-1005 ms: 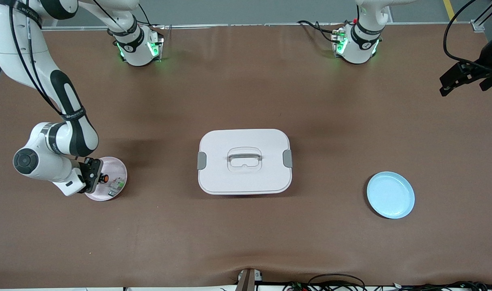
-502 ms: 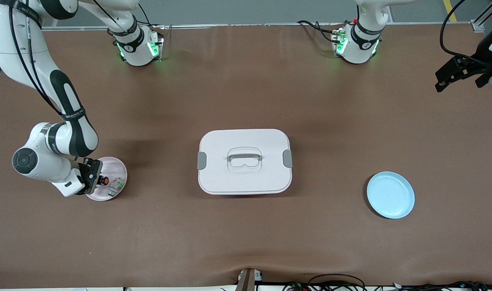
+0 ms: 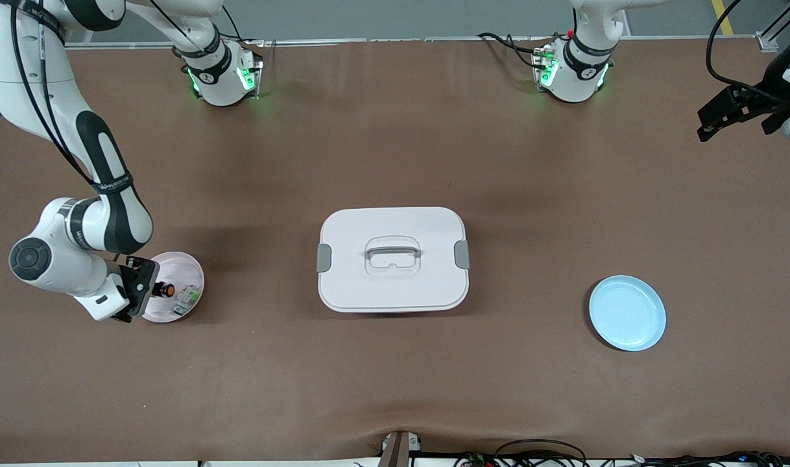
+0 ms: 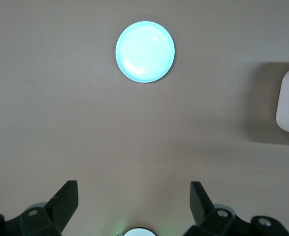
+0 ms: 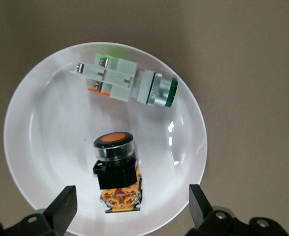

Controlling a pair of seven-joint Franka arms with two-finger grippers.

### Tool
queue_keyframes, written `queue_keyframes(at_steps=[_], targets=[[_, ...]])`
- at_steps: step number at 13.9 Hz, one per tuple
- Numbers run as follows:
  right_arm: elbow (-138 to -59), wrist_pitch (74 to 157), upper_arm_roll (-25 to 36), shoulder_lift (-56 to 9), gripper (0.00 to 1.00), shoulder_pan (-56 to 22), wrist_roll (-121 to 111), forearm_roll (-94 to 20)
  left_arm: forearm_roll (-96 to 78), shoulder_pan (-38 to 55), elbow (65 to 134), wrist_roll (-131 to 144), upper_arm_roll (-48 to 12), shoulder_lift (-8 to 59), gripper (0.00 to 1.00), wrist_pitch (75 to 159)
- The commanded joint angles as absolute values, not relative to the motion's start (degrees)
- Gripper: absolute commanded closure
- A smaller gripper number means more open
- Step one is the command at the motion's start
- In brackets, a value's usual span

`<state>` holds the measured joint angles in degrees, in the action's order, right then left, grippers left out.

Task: Transfer orange switch to right arm and place
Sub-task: 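Lower the switch onto the pink plate and open the right gripper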

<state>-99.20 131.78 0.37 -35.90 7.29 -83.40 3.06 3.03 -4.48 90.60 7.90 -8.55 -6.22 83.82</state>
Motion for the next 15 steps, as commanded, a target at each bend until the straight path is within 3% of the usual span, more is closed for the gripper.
queue_keyframes(at_steps=[1, 6, 15], targets=[[-96.8, 124.8, -0.1, -35.1, 0.00, 7.6, -76.2, 2.2, 2.4, -4.6, 90.3, 7.1, -8.6, -6.2, 0.00, 83.8], [-96.0, 123.0, 0.0, -34.2, 0.00, 7.8, -64.7, 1.0, 0.7, -4.6, 89.1, 7.6, -8.9, -6.0, 0.00, 84.7], [-96.1, 124.3, -0.1, -34.1, 0.00, 7.1, -23.4, 1.0, -1.0, -4.7, 89.2, 7.3, -8.6, -6.1, 0.00, 83.6]])
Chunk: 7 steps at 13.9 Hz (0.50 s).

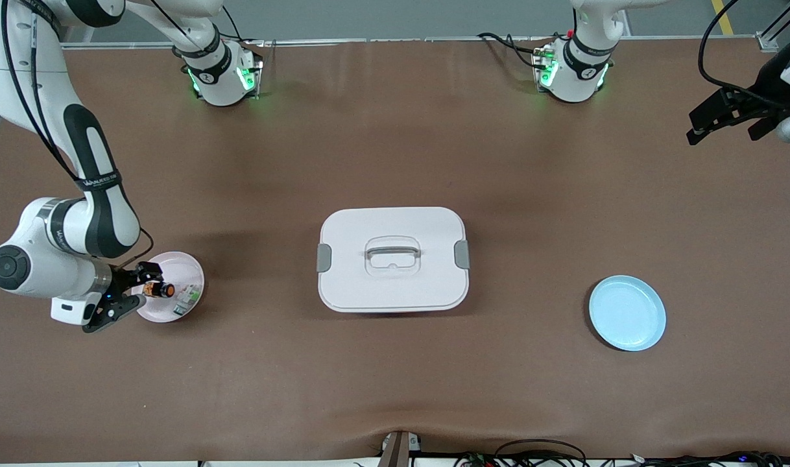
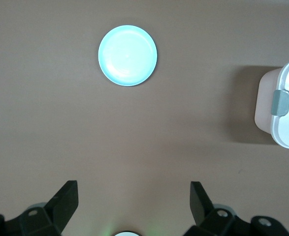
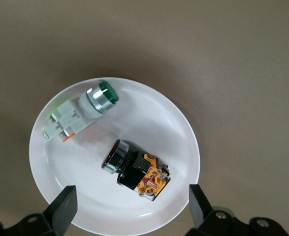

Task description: Transfer orange switch to right arm and place

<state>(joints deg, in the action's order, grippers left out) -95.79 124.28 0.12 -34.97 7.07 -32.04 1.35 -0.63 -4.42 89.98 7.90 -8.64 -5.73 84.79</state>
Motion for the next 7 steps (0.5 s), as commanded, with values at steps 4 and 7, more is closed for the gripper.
queue_keyframes(at_steps=[4, 7], targets=[[-96.0, 125.2, 0.0, -33.9, 0.00, 7.4, -13.8, 1.1, 0.6, -4.7, 89.2, 7.6, -8.7, -6.1, 0.00, 83.0], [-95.8, 127.3, 0.0, -33.2, 0.00, 8.2, -3.9, 1.0, 2.5, -4.6, 89.3, 7.6, -8.9, -6.1, 0.00, 83.0]])
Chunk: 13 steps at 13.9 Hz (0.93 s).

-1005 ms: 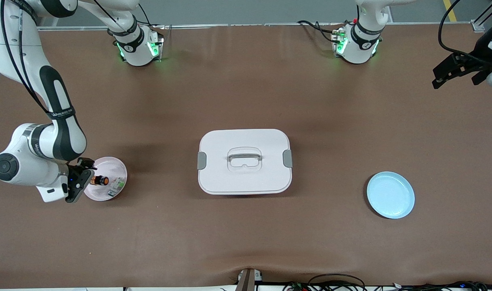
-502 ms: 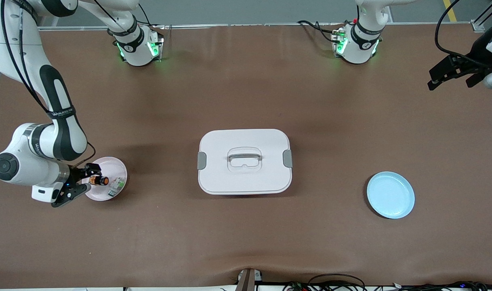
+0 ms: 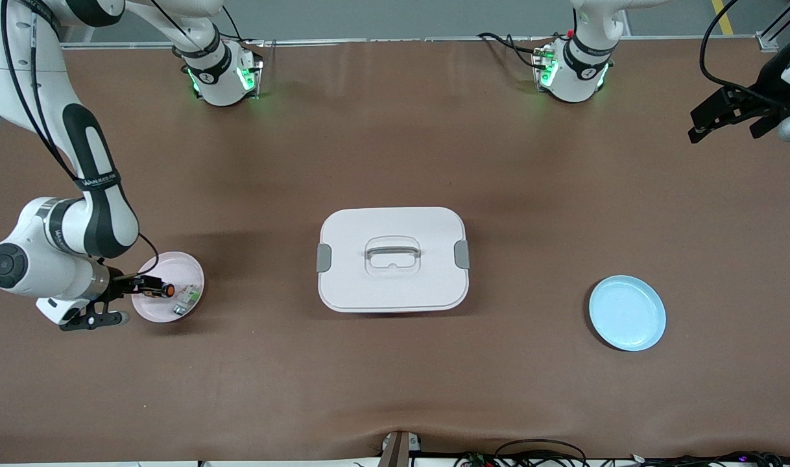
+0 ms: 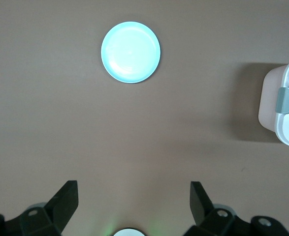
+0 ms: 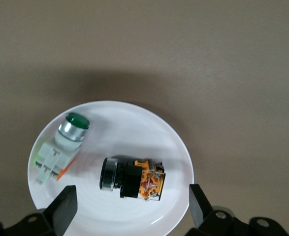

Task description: Transfer orange switch to right arm and place

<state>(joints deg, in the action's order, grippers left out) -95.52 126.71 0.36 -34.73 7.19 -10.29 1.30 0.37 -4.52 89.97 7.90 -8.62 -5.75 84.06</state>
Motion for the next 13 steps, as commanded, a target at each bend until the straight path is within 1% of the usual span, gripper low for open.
queue_keyframes(at_steps=[1, 4, 6, 9, 10, 12, 13], targets=[[-95.5, 128.2, 0.0, -33.1, 0.00, 8.5, 0.6, 1.0, 3.0, -4.5, 89.3, 7.3, -9.0, -6.2, 0.00, 83.0], [-93.3, 129.4, -0.1, -32.6, 0.00, 9.2, 2.8, 1.0, 3.0, -4.5, 89.3, 7.3, -9.0, -6.2, 0.00, 82.5], [-89.8, 128.7, 0.0, -32.2, 0.00, 9.1, 2.6, 1.1, 3.0, -4.5, 89.3, 7.4, -9.0, -6.2, 0.00, 82.6], [-89.1, 126.2, -0.2, -28.1, 0.00, 8.8, 2.5, 1.1, 3.1, -4.2, 89.4, 7.0, -8.8, -6.2, 0.00, 82.8], [-89.1, 123.5, -0.2, -26.6, 0.00, 8.7, 2.6, 1.1, 3.0, -3.0, 89.5, 7.0, -7.9, -6.2, 0.00, 82.9], [-89.2, 118.2, -0.3, -23.4, 0.00, 8.4, 2.7, 1.1, 3.1, 3.0, 89.6, 7.0, -2.2, -6.2, 0.00, 83.1], [-89.3, 116.1, -0.4, -22.0, 0.00, 8.4, 2.6, 1.1, 3.1, 3.5, 89.6, 7.0, -1.5, -6.2, 0.00, 83.1]])
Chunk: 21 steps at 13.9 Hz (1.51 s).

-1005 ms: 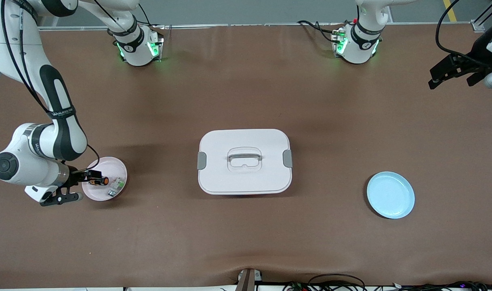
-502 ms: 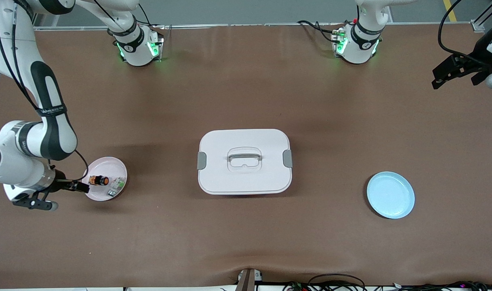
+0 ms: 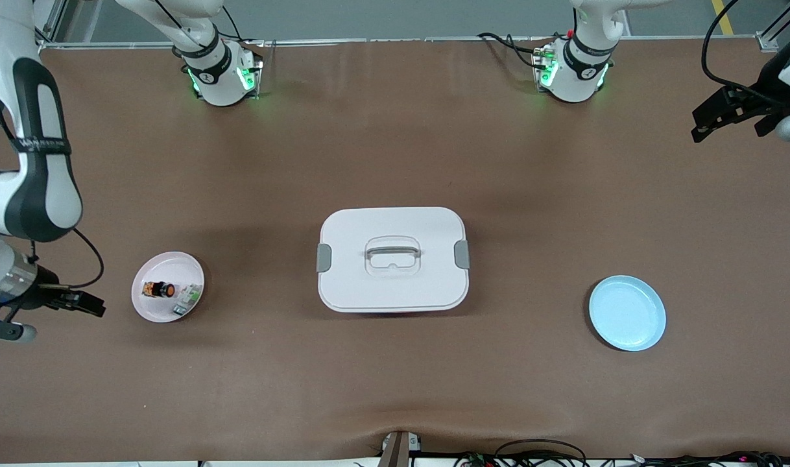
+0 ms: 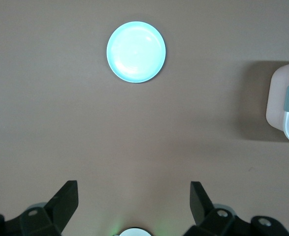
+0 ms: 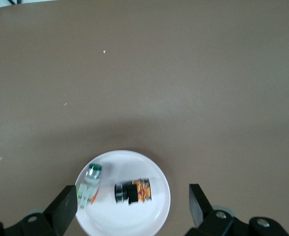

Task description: Transfer orange switch to right arm and place

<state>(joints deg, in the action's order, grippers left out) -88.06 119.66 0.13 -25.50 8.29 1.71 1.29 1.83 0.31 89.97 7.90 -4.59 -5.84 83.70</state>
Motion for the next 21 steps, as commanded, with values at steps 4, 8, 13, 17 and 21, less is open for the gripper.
queue_keyframes(at_steps=[4, 8, 13, 17, 21], targets=[[-93.1, 111.2, -0.4, -13.9, 0.00, 7.6, 2.2, 1.1, 3.0, 3.3, 89.6, 7.0, -1.9, -6.2, 0.00, 83.8], [-102.9, 112.0, -0.4, -3.5, 0.00, 7.3, 2.1, 1.1, 2.1, 3.3, 90.3, 6.9, -2.0, -6.3, 0.00, 83.8], [-113.7, 118.0, -0.4, 5.3, 0.00, 6.9, 2.1, 1.1, 2.2, 3.3, 90.7, 4.8, -2.0, -6.7, 0.00, 83.8], [-112.5, 117.2, -0.4, 5.5, 0.00, 6.6, 2.2, 1.1, 2.1, 3.3, 91.7, 4.4, -2.1, -7.4, 0.00, 84.9], [-99.3, 105.8, -0.4, -0.6, 0.00, 6.5, 1.7, 1.1, 1.9, 3.3, 91.7, 4.3, -2.1, -7.5, 0.00, 84.9]])
